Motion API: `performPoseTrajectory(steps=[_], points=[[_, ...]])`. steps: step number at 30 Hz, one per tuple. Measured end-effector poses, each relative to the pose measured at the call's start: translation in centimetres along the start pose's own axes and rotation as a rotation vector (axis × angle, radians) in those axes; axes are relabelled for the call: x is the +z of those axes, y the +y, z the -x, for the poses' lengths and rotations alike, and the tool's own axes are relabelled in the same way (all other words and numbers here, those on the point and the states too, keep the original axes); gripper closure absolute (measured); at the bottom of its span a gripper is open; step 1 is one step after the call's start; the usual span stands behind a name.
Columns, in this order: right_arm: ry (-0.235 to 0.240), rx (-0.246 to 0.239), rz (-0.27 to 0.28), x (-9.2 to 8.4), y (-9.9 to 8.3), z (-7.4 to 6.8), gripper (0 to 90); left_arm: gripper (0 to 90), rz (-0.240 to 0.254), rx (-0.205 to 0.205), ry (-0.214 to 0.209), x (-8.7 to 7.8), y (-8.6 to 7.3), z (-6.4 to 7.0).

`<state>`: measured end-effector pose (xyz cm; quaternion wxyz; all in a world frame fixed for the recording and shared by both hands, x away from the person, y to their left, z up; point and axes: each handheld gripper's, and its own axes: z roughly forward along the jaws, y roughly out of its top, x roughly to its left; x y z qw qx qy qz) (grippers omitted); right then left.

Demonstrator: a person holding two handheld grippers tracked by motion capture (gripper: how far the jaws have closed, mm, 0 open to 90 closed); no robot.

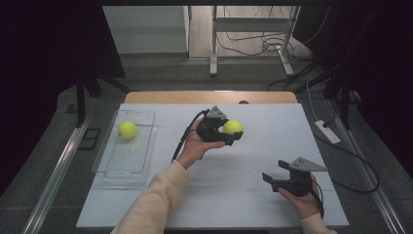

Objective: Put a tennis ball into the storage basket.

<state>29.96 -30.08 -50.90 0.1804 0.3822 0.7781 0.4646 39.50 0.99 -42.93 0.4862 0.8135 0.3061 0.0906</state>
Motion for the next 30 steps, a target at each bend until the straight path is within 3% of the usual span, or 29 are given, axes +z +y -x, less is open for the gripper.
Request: performPoseTrajectory(steps=[30], points=[[-0.002, 0.002, -0.001, 0.0, 0.0, 0.0, 14.7, 27.4, 0.043, -0.027, 0.038, -2.5, -0.7, -1.2]])
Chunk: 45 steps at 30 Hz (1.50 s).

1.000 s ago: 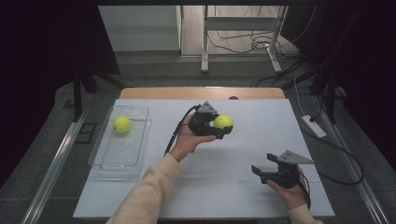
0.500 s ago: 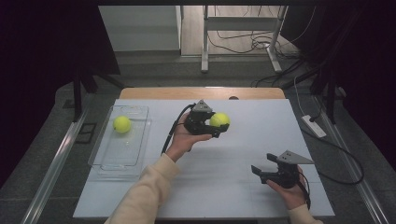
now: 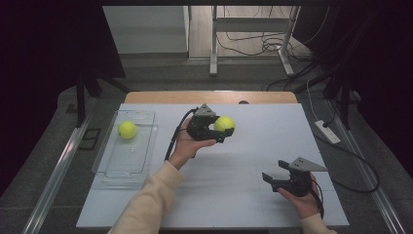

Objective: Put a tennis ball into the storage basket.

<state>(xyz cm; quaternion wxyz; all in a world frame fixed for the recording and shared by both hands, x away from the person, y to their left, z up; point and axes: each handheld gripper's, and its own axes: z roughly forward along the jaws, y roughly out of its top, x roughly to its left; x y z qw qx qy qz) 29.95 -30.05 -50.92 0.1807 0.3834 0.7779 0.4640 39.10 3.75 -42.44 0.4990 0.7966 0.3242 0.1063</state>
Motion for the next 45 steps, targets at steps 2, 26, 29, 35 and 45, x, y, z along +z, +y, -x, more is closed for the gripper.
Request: performPoseTrajectory(steps=[2, 26, 29, 35, 45], points=[[0.002, 0.000, 0.000, 0.0, 0.0, 0.0, 14.8, 27.4, 0.002, -0.003, 0.005, -0.2, -0.1, -0.2], [-0.001, 0.003, 0.007, -0.1, 0.1, 0.0, 14.8, 27.4, 0.024, -0.007, 0.047, -2.7, -0.8, -1.0], [-0.003, 0.004, 0.007, -0.1, 0.1, 0.0, 14.8, 27.4, 0.029, -0.008, 0.049, -3.0, -0.8, -1.1], [-0.003, 0.003, 0.008, -0.1, 0.0, 0.0, 14.7, 27.4, 0.038, -0.017, 0.053, -3.5, -1.0, -1.3], [-0.004, 0.002, 0.006, -0.1, 0.0, 0.0, 14.7, 27.4, 0.050, -0.027, 0.074, -4.4, -1.4, -1.8]])
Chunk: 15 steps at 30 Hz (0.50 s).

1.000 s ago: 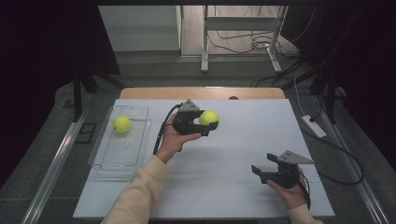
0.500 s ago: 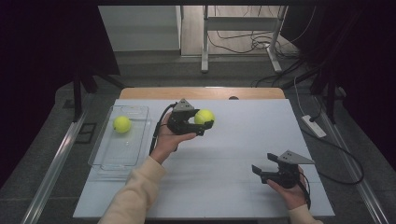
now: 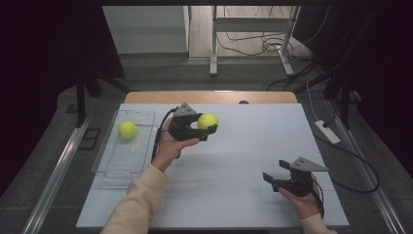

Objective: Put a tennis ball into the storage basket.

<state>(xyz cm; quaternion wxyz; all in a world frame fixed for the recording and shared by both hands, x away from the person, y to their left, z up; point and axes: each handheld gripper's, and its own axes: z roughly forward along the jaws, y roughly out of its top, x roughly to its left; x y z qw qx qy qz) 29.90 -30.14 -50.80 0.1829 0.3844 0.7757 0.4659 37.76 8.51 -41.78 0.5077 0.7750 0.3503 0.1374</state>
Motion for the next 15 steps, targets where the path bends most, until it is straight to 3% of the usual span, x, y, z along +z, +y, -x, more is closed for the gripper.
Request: performPoseTrajectory(steps=[15], points=[[-0.003, -0.001, -0.004, 0.1, 0.0, 0.0, 14.7, 27.4, 0.017, -0.004, 0.038, -1.5, -0.5, -0.7]])
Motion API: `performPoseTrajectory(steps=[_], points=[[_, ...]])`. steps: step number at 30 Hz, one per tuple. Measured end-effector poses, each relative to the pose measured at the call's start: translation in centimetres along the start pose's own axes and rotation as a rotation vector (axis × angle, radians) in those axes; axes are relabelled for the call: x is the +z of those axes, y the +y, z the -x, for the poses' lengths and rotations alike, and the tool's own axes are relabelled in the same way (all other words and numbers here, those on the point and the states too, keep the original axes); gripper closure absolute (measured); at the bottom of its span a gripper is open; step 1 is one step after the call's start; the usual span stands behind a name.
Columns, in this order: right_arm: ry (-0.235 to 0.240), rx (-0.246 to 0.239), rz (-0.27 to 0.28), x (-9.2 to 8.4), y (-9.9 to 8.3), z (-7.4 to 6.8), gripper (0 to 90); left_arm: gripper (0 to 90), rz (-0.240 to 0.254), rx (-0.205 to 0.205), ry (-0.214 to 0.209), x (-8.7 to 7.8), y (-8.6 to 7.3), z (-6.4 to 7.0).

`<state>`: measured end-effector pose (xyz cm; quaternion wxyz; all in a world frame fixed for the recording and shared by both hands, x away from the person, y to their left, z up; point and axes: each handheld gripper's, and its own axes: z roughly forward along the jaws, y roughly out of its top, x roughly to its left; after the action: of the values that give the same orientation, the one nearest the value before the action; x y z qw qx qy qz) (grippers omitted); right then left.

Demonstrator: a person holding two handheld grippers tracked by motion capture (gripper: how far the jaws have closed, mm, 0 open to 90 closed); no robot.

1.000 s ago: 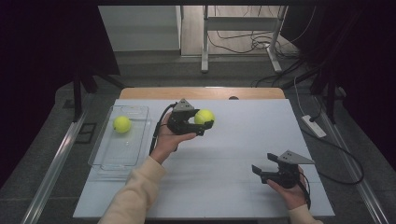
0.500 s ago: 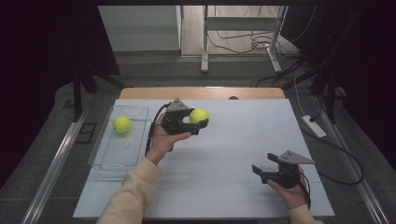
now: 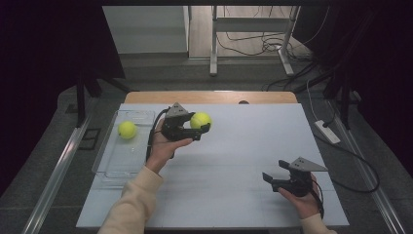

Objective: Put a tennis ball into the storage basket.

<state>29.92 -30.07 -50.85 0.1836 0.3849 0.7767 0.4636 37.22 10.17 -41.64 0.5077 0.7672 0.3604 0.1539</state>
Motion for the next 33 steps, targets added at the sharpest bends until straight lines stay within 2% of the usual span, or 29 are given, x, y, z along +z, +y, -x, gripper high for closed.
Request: performPoseTrajectory(steps=[19, 28, 33], points=[[-0.002, -0.002, -0.002, 0.0, 0.0, 0.0, 14.7, 27.4, 0.018, -0.037, 0.026, -1.7, -0.9, -1.3], [-0.004, 0.004, 0.005, -0.1, 0.0, 0.1, 14.7, 27.4, 0.023, -0.040, 0.038, -2.3, -1.3, -1.6], [-0.009, 0.008, 0.000, -0.1, 0.0, 0.1, 14.7, 27.4, 0.030, -0.050, 0.063, -3.2, -1.6, -2.2]])
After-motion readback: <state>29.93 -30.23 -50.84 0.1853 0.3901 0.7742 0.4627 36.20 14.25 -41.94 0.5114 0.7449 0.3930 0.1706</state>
